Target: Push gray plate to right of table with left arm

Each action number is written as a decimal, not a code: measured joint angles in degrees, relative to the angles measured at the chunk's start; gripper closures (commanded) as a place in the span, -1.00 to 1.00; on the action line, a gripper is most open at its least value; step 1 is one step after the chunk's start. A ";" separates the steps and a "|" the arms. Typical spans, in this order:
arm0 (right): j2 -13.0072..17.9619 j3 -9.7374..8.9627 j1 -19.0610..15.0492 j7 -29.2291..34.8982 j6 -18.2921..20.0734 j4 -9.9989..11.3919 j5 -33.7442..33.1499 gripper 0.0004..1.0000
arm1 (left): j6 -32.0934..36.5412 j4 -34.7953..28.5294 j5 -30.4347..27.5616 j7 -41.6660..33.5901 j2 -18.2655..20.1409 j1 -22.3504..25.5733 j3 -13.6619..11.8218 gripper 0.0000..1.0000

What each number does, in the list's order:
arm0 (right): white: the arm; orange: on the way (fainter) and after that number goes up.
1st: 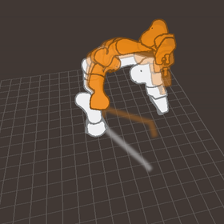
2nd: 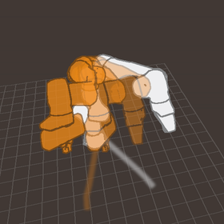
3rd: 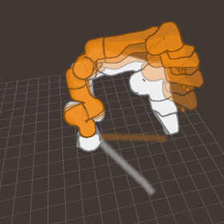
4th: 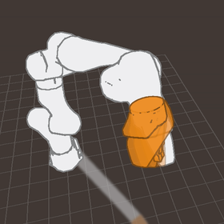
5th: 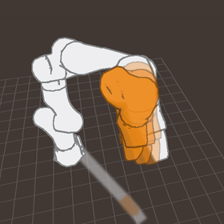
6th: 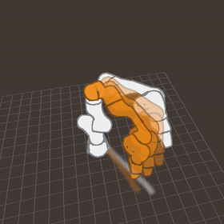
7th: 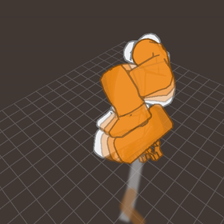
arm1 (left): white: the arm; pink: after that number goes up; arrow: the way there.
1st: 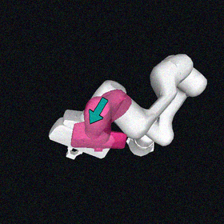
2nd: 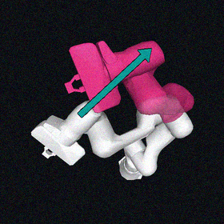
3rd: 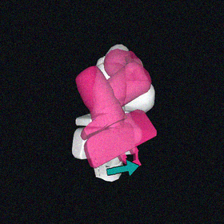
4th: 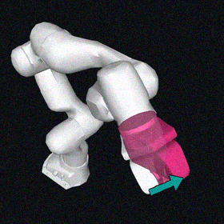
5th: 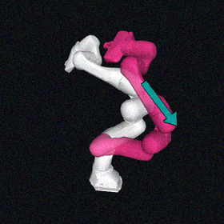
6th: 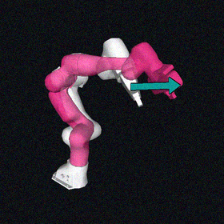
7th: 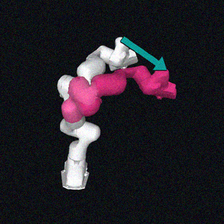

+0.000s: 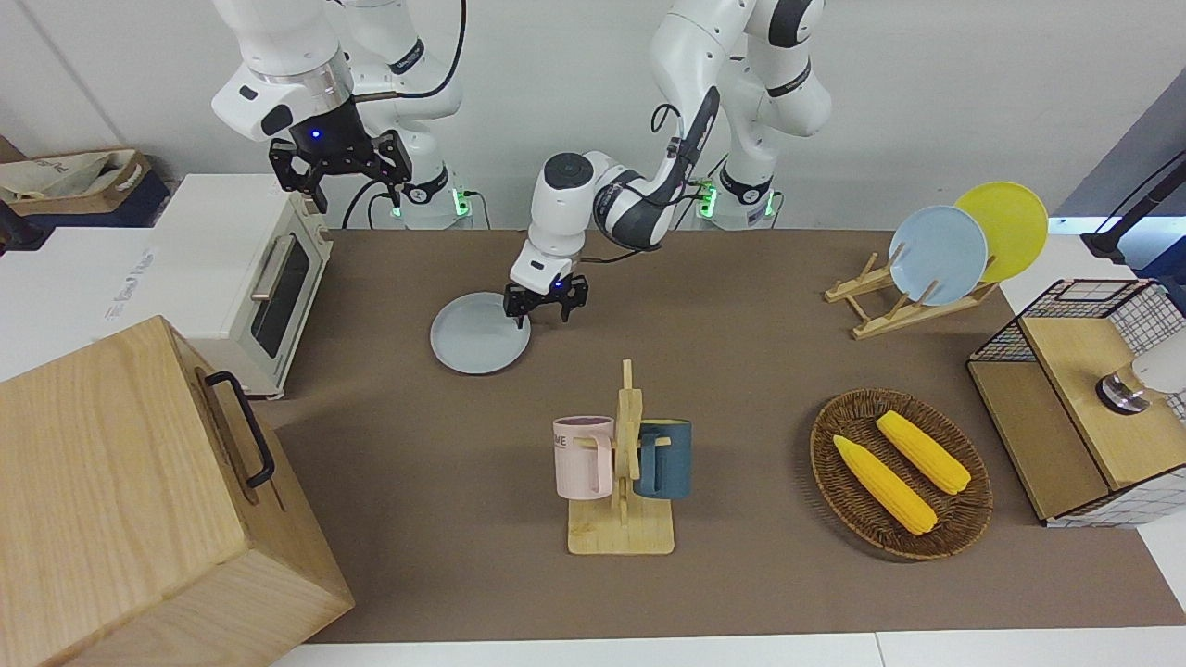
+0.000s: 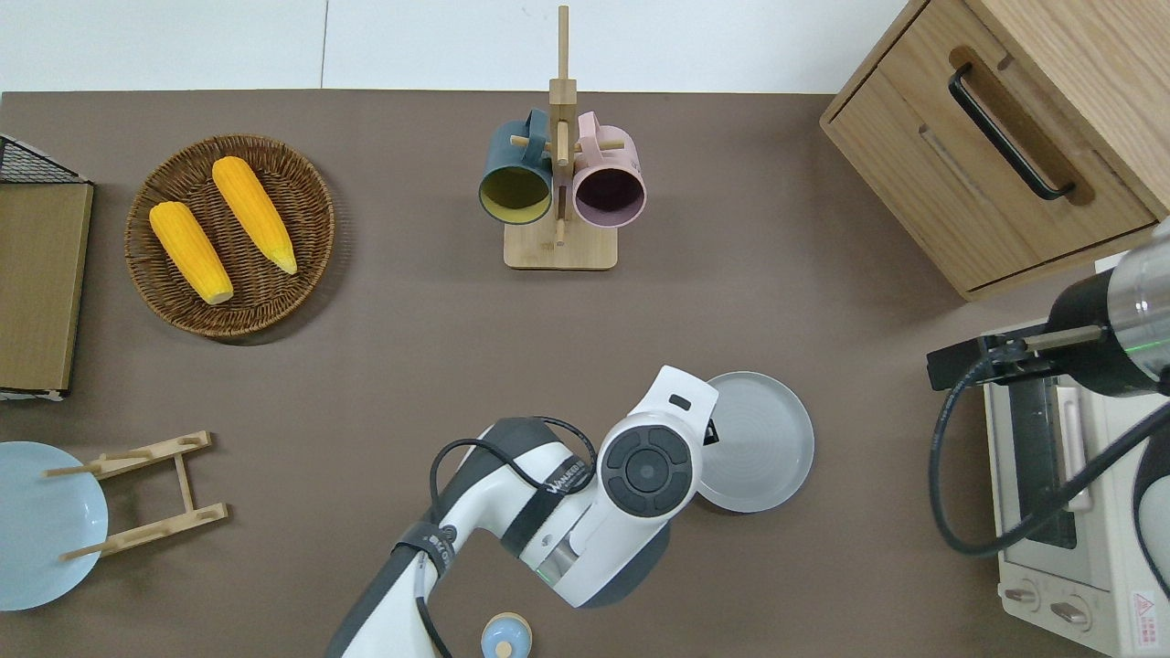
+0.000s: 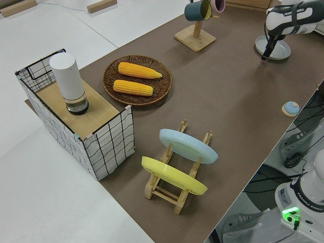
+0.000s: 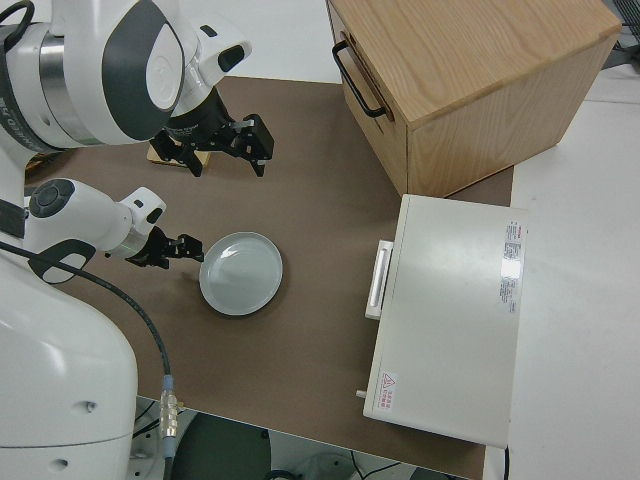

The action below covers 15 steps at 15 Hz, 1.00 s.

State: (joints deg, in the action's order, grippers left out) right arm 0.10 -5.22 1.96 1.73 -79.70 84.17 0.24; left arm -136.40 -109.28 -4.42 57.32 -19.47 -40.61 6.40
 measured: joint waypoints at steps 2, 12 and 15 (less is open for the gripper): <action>0.00 0.00 0.00 0.00 0.00 0.00 0.00 -0.97 | 6.80 0.08 -0.39 -6.30 3.50 4.02 -0.10 -0.97; 0.00 0.00 0.00 0.00 0.00 0.00 0.00 -0.97 | 28.15 0.10 -3.30 -39.12 13.43 27.94 -0.95 -0.98; 0.00 0.00 0.00 0.00 0.00 0.00 0.00 -0.97 | 28.84 0.34 -0.50 -43.25 14.92 32.23 -1.31 -0.98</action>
State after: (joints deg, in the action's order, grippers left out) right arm 0.10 -5.22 1.96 1.73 -79.70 84.17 0.24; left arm -107.57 -108.94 -4.91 14.07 -4.55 -8.38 5.09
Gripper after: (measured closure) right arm 0.013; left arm 0.004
